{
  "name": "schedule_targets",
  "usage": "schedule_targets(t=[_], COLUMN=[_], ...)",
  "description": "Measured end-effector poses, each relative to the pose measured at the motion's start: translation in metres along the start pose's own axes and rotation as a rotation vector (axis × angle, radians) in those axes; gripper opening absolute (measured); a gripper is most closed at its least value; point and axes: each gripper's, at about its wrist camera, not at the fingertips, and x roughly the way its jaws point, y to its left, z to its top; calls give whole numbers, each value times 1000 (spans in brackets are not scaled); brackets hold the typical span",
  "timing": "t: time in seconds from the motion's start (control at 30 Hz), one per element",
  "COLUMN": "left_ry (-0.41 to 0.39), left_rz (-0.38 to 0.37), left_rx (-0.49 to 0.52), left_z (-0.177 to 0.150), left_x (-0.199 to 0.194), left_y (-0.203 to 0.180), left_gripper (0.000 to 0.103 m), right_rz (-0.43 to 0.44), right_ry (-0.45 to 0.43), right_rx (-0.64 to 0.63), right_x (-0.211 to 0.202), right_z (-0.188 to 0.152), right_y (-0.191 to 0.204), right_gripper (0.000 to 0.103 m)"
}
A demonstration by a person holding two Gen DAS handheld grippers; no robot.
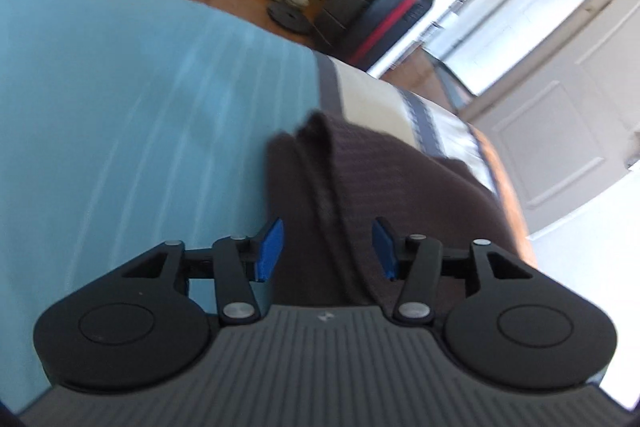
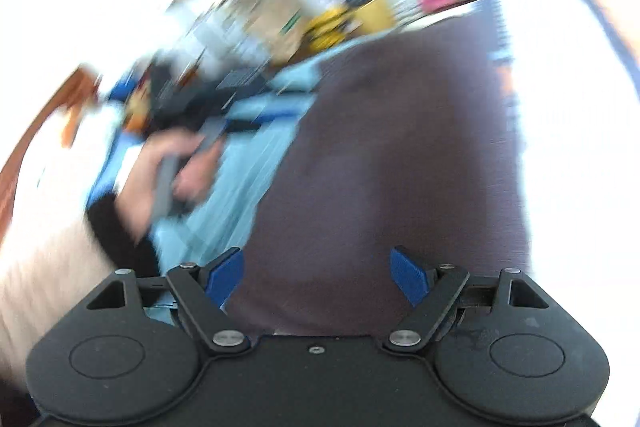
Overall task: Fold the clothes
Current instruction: 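Lift the sweater bundle with both grippers and carry it toward the pillows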
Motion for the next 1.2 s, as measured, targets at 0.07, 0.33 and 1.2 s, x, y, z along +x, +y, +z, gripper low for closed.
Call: schedule_targets(t=[0.07,0.33,1.2], left_ry=[24,102,138], left_rz=[-46,-174,-229], left_rx=[-6,10,-335], left_z=[-9,-20,-4], left_x=[-3,18,66], left_y=[0,8,50], left_gripper=[58,83,103], right_rz=[-44,-174,-12], right_ry=[-85,-156,-39], right_rx=[62,231,339], right_x=[-18,-20,59], right_z=[0,17,18], right_y=[-10,-63,-98], right_gripper=[85,86,94])
